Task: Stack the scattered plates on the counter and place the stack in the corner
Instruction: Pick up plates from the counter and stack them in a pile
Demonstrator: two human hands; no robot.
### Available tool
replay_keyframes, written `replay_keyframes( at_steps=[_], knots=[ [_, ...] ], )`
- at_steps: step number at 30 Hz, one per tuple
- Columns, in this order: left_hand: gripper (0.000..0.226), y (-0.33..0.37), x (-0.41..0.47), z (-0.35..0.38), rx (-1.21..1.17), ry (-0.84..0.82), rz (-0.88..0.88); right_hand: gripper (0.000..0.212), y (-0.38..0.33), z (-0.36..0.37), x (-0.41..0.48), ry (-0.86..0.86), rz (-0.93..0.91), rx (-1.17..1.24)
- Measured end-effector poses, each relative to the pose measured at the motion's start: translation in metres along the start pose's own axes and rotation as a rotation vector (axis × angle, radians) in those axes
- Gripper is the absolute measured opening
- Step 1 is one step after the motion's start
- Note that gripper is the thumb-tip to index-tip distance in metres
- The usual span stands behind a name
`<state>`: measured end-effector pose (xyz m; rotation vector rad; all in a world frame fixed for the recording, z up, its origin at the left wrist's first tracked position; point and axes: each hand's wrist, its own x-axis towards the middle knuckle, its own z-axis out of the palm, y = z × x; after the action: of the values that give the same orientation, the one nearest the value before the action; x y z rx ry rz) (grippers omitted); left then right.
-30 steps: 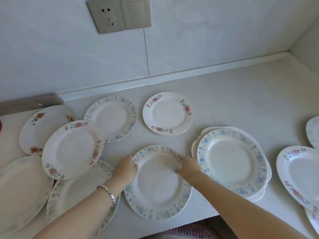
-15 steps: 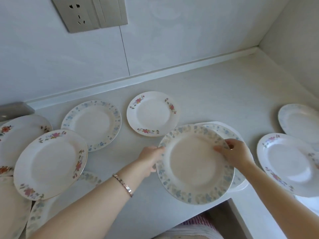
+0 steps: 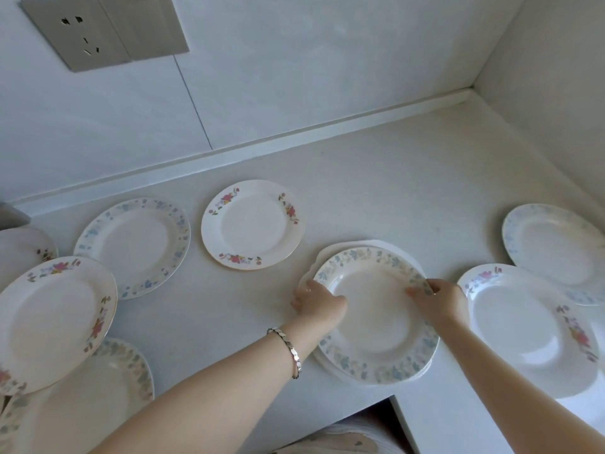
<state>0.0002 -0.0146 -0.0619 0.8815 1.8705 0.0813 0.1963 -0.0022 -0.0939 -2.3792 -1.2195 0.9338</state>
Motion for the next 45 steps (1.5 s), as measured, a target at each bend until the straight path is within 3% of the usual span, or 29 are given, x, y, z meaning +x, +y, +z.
replay_keyframes(
  at_steps=[6,12,20,27,29,31,33,35,36,38,43,45],
  knots=[
    [0.082,0.012,0.0,0.012,0.086,0.009,-0.069,0.025,-0.002,0.002,0.011,0.008,-0.017,-0.127],
    [0.083,0.013,0.001,0.019,0.007,0.061,-0.111,0.035,-0.01,0.001,0.016,-0.01,-0.065,-0.354],
    [0.083,0.013,0.001,0.02,0.056,0.047,-0.082,0.046,-0.013,-0.001,0.007,-0.047,-0.028,-0.166],
    [0.065,-0.016,0.0,0.021,-0.366,0.062,0.011,0.062,0.0,0.004,-0.005,-0.108,0.005,-0.059],
    [0.067,-0.018,-0.001,0.018,-0.399,0.066,0.071,0.061,0.0,0.004,-0.006,-0.101,0.018,-0.04],
    [0.062,-0.018,0.011,0.005,-0.366,0.186,0.129,0.061,0.001,0.003,-0.007,-0.1,0.017,-0.036],
    [0.06,-0.02,0.034,-0.019,-0.332,0.393,0.041,0.061,0.002,0.004,-0.008,-0.093,0.005,-0.059],
    [0.048,-0.027,0.061,-0.051,-0.578,0.517,-0.188,0.061,0.002,0.005,-0.01,-0.082,-0.001,-0.078],
    [0.034,-0.031,0.071,-0.064,-0.806,0.468,-0.253,0.06,0.002,0.005,-0.01,-0.079,-0.001,-0.082],
    [0.005,-0.037,0.08,-0.083,-0.992,0.376,-0.199,0.06,0.001,0.004,-0.011,-0.078,0.0,-0.084],
    [0.019,-0.048,0.091,-0.101,-1.19,0.188,-0.139,0.062,-0.001,0.003,-0.007,-0.067,0.023,-0.075],
    [0.015,-0.05,0.097,-0.105,-1.289,0.223,-0.131,0.063,-0.002,0.002,-0.004,-0.071,0.043,-0.064]
  ],
)
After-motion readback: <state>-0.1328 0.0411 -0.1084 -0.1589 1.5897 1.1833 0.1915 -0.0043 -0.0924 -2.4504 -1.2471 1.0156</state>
